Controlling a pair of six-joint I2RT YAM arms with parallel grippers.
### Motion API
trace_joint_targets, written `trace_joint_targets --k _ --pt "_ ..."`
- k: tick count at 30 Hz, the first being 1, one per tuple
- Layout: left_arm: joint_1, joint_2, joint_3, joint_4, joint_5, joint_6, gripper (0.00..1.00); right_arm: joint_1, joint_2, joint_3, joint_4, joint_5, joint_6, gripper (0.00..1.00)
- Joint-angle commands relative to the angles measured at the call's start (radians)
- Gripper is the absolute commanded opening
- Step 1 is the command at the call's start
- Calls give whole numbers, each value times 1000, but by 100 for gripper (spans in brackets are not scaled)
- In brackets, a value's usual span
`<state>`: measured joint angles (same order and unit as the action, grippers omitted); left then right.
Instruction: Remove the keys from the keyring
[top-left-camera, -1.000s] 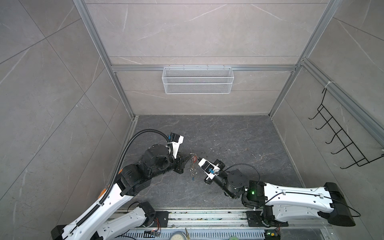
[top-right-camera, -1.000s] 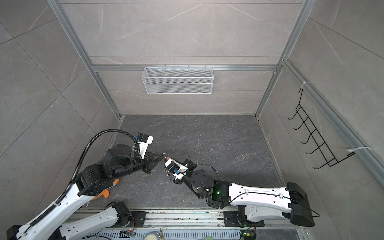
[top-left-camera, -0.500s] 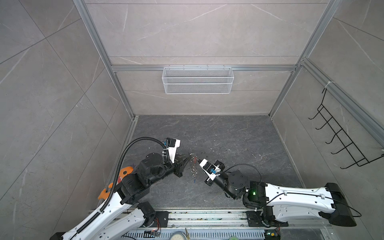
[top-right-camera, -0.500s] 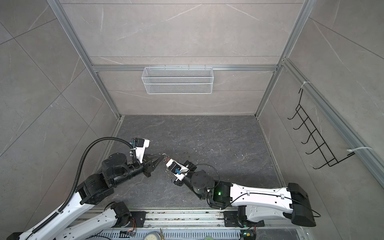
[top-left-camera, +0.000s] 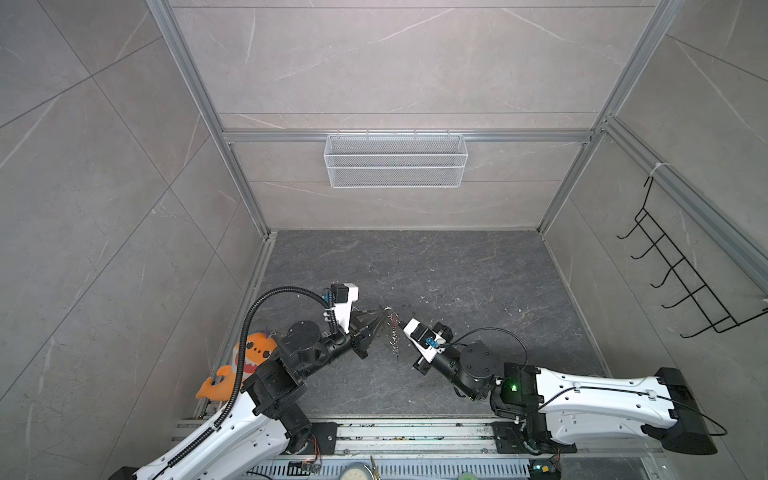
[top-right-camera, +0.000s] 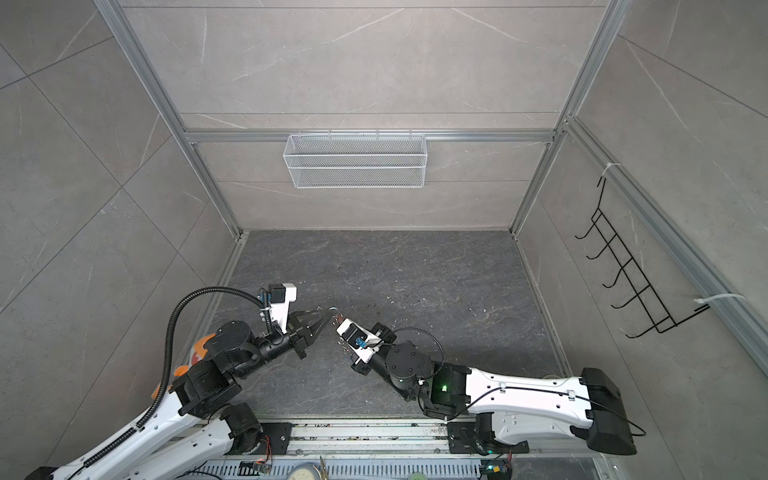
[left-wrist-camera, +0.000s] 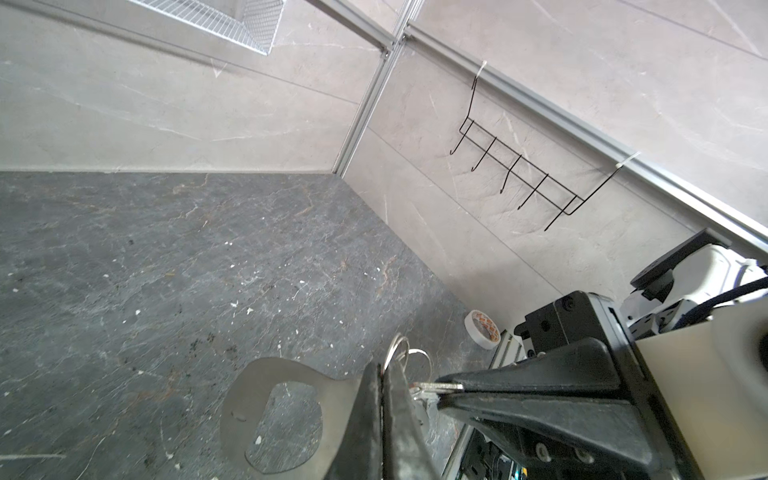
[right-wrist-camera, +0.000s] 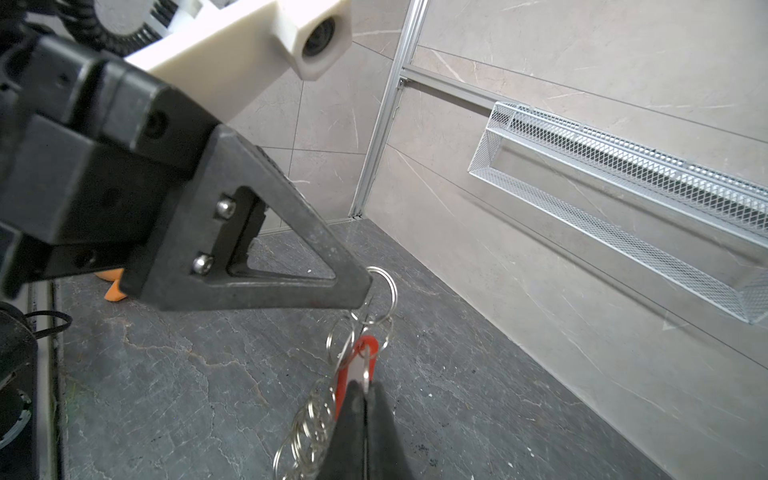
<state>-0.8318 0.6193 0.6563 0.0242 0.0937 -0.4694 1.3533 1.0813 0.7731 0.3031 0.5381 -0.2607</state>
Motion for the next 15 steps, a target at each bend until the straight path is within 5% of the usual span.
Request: trace_joint_targets --k 1,9,15 --pt "22 -31 5 234 -103 22 0 27 -27 -33 -80 -78 36 0" --pt "21 -36 -29 315 -47 37 0 27 -29 -32 -124 -129 60 0" --pt "22 -38 7 233 -70 55 0 27 -70 -58 -113 -24 71 0"
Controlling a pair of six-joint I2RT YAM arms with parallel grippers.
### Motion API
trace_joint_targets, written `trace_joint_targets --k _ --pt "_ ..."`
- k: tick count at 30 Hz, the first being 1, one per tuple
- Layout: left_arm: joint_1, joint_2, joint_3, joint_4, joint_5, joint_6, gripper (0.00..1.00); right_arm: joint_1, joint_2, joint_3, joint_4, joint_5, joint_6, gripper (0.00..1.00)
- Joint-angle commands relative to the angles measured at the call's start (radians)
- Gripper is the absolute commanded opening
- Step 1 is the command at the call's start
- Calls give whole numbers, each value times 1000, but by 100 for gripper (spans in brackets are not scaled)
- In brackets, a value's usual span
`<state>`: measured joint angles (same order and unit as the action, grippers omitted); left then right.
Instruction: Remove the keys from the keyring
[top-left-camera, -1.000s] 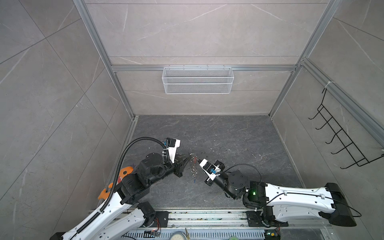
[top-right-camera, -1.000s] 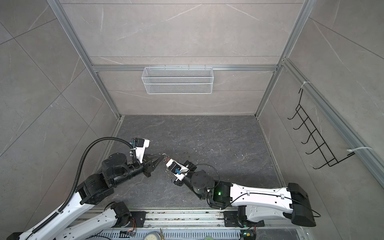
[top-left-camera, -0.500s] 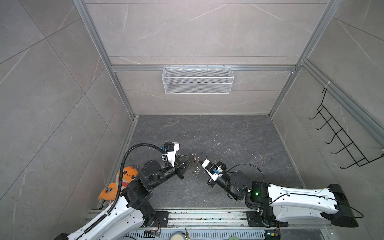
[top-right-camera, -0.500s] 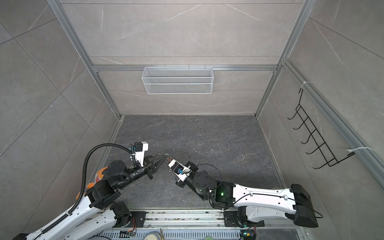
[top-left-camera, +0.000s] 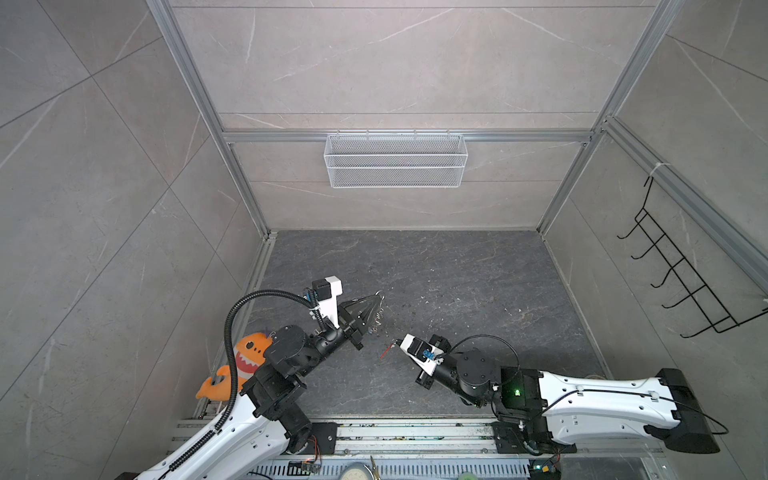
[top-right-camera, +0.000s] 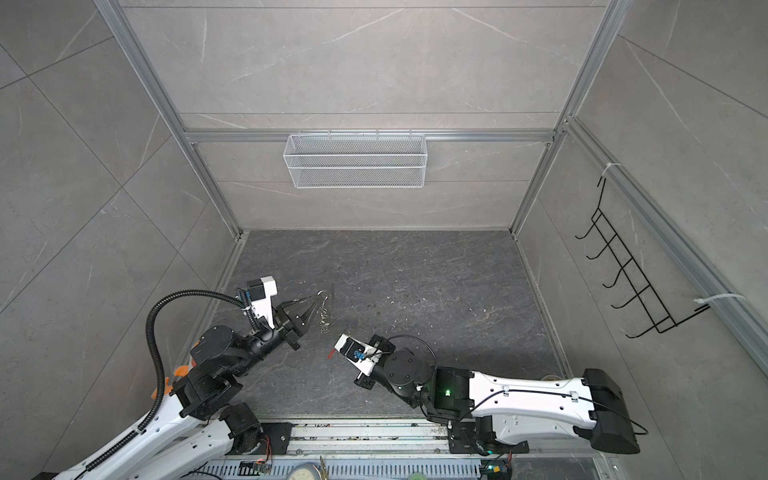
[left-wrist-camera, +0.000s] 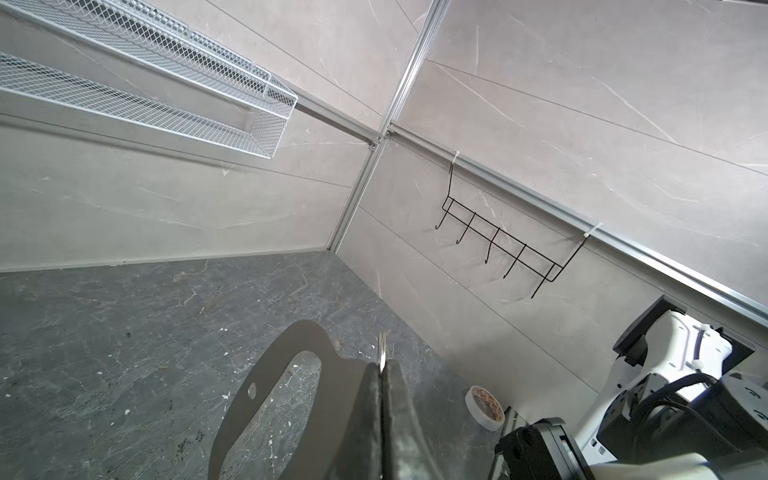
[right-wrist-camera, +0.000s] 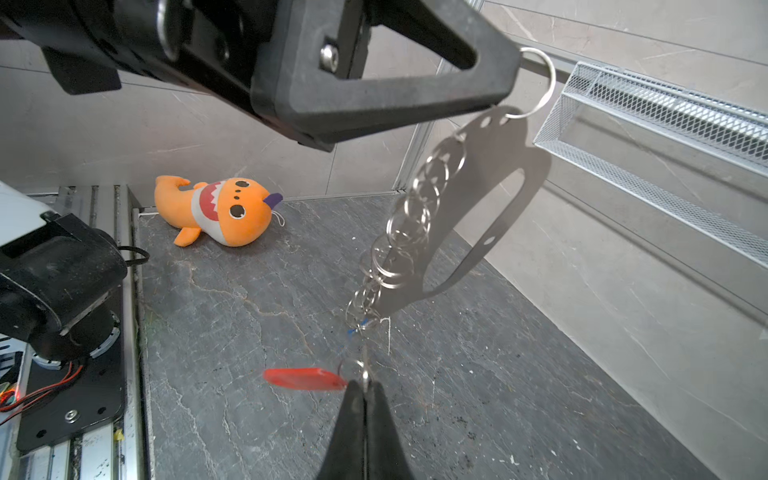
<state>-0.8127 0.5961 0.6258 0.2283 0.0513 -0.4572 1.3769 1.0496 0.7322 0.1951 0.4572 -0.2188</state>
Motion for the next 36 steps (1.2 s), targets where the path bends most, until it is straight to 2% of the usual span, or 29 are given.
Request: trace_joint_targets --k 1,5,8,13,17,25,28,34,35,36 --pt "2 -19 41 12 -46 40 0 4 -49 -22 -8 81 38 0" --pt "3 -37 52 -51 -110 33 0 -5 -78 -46 -37 159 101 0" --pt "3 -53 50 -76 -134 38 0 -81 -79 -64 -116 151 219 0" --pt "2 -78 35 -86 -154 22 0 -306 -51 -125 -192 -61 463 0" --pt "3 -84 30 -99 -154 7 0 -427 17 -163 -201 -195 595 0" --pt "3 -81 26 -120 -142 -12 0 -606 182 -240 -104 -387 721 0" --pt "3 -74 25 -126 -138 -20 0 -631 237 -244 -100 -388 748 0" --pt "3 -62 10 -117 -135 -36 0 -657 276 -228 -213 -286 798 0" --pt "3 -59 9 -116 -133 -36 0 -660 276 -232 -219 -280 807 3" --pt "2 -55 10 -118 -133 -37 0 -662 276 -231 -230 -269 816 13"
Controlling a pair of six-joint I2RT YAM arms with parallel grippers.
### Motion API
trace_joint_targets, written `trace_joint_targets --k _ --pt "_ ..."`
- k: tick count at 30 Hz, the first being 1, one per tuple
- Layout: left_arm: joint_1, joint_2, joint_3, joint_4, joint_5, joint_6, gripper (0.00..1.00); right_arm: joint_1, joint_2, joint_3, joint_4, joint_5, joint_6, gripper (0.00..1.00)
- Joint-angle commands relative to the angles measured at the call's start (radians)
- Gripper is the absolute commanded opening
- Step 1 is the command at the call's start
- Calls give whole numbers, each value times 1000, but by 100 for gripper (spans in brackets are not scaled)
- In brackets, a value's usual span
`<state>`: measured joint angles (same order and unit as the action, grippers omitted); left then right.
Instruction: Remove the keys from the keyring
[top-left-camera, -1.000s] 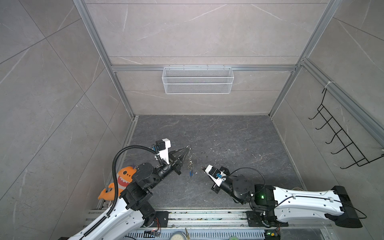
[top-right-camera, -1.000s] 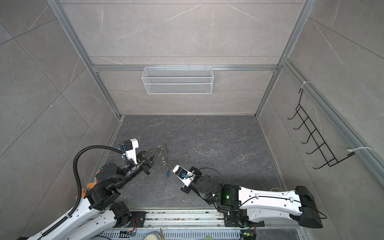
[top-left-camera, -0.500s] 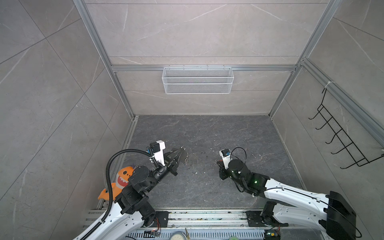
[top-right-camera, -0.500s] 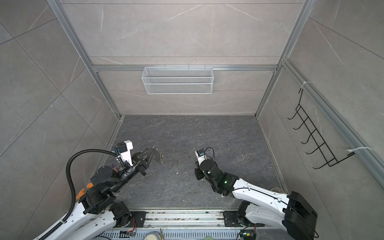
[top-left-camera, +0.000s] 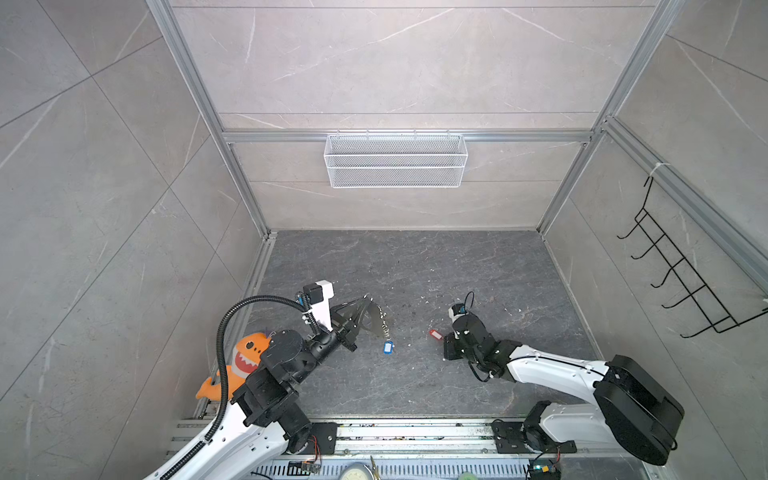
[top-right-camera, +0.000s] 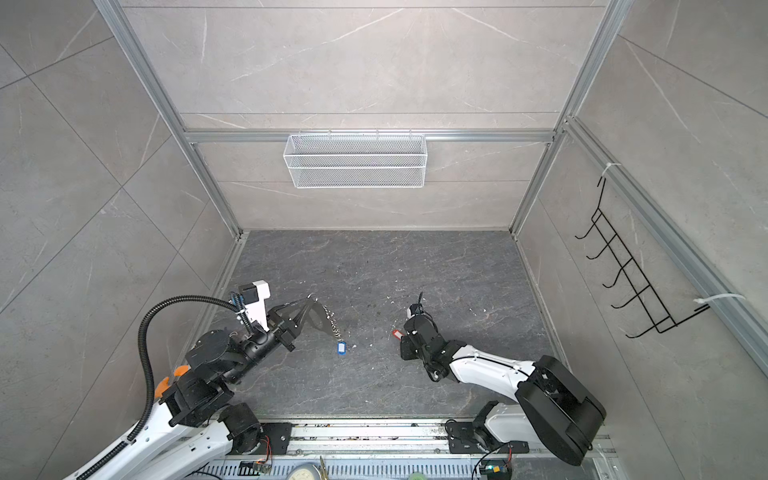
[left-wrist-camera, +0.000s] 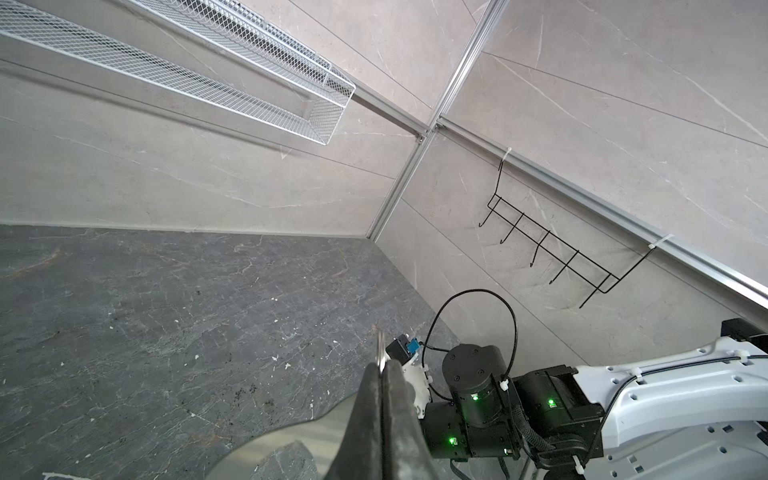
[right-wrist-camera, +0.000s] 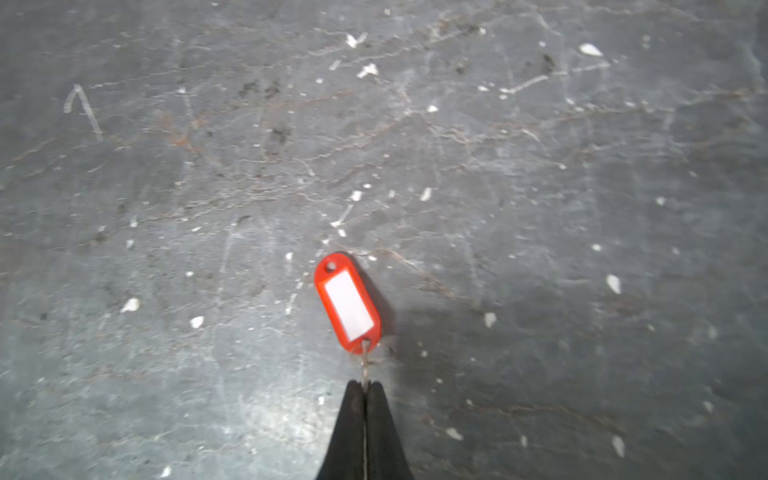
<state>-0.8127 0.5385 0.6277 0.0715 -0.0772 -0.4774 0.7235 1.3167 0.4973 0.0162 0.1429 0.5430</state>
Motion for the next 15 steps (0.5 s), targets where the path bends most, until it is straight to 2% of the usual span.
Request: trace_joint_targets --k 1,2,4,9,11,13,14,15 --pt "3 5 8 36 -6 -22 0 -10 7 5 -62 56 59 23" --pt "3 9 10 32 -7 -24 0 -12 2 5 -72 68 62 34" --pt "3 17 13 22 -9 -30 0 -13 -31 2 -80 74 61 45" --pt "2 25 26 -13 -21 -49 0 -14 -203 17 -118 50 19 52" --pt "3 24 30 -20 -27 -63 0 -12 -281 39 -115 -37 -55 54" --pt "2 30 43 -34 -29 -72 0 -8 -341 57 -81 -175 -124 55" --pt "3 36 55 -50 -31 -78 0 5 -371 71 -69 -226 -153 66" --pt "2 45 67 -62 -33 -83 0 27 -392 93 -73 -246 -179 68"
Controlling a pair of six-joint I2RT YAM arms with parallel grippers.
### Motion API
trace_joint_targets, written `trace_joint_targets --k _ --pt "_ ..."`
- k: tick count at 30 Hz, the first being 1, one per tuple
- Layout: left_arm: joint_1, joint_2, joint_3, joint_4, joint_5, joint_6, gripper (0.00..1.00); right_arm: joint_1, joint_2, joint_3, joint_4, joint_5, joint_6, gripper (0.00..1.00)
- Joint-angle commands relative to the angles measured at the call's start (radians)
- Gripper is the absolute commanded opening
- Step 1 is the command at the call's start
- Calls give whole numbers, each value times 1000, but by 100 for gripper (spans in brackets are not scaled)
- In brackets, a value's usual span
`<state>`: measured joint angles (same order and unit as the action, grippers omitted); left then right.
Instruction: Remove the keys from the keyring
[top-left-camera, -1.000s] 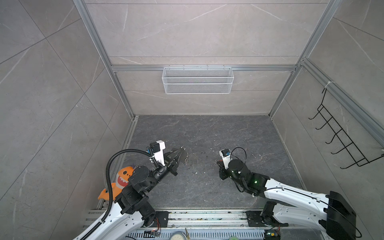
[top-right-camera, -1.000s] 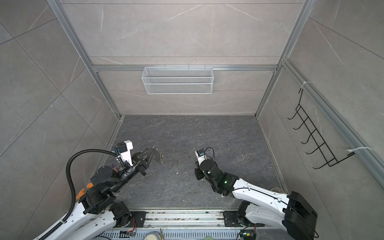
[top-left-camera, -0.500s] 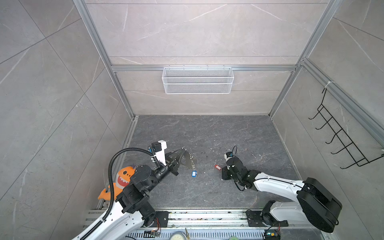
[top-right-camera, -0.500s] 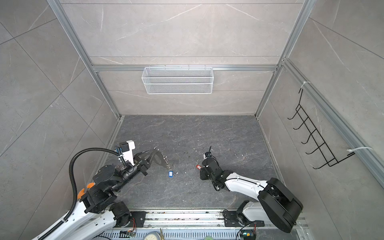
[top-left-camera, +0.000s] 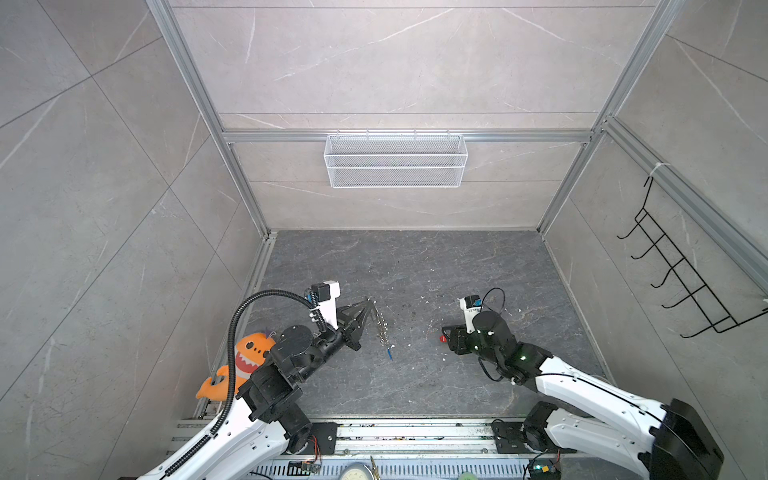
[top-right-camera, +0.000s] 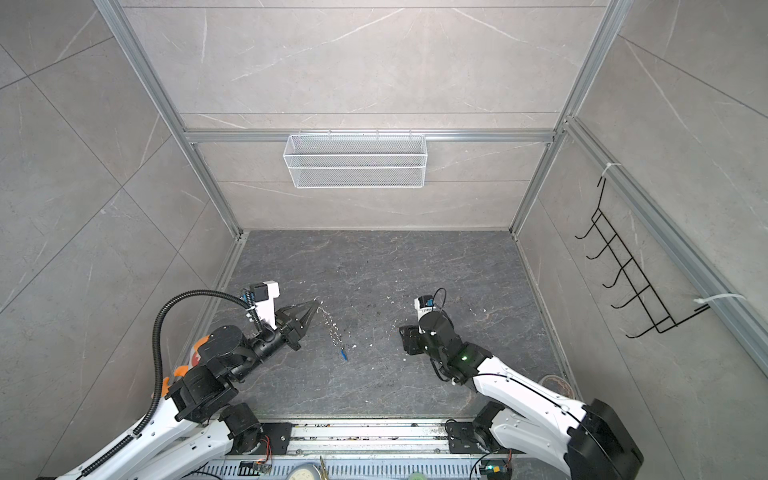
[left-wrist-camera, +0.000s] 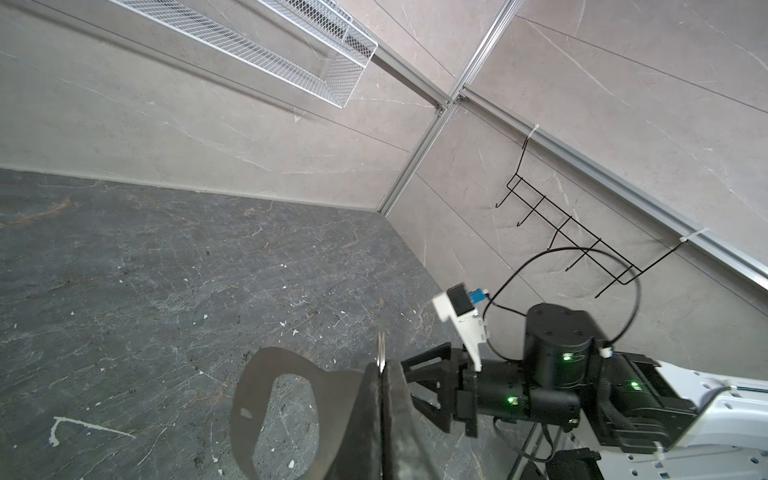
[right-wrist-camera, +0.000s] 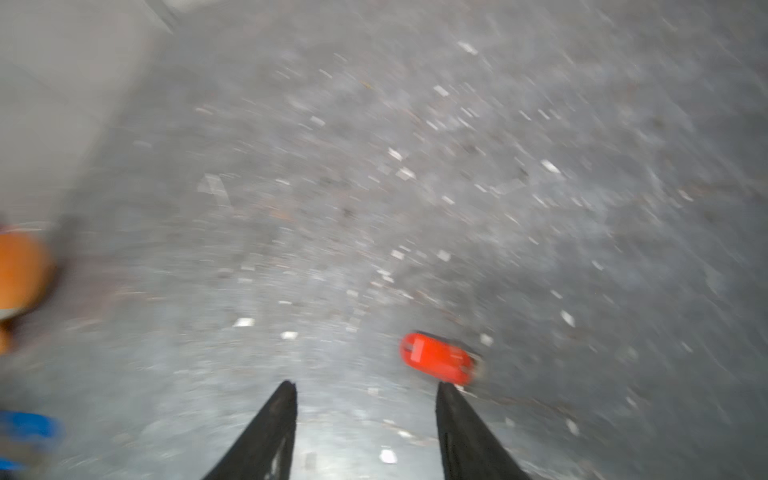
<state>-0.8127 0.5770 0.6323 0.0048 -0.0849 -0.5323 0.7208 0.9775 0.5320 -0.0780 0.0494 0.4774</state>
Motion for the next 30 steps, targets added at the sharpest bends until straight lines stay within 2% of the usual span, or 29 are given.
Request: trace_joint_targets --k 1,6,10,11,13,19,21,25,30 --pt "3 13 71 -1 -25 -33 0 55 -66 78 15 -152 -134 68" --pt "3 54 107 -10 -8 -73 0 282 -62 154 68 -71 -246 68" --pt "3 76 121 -5 -3 -94 0 404 22 197 157 14 -298 70" --pt "3 79 122 0 -2 -99 0 427 51 210 189 46 -310 71" --pt "2 85 122 10 3 -109 0 468 105 231 247 111 -342 80" --pt "3 103 127 19 23 -131 0 493 214 274 381 315 -392 82" --pt "3 105 123 27 31 -140 0 491 239 286 404 348 -412 82" --pt "3 115 119 49 51 -156 0 482 288 330 412 305 -438 83" --pt "2 137 116 79 88 -184 0 446 342 367 409 309 -434 81"
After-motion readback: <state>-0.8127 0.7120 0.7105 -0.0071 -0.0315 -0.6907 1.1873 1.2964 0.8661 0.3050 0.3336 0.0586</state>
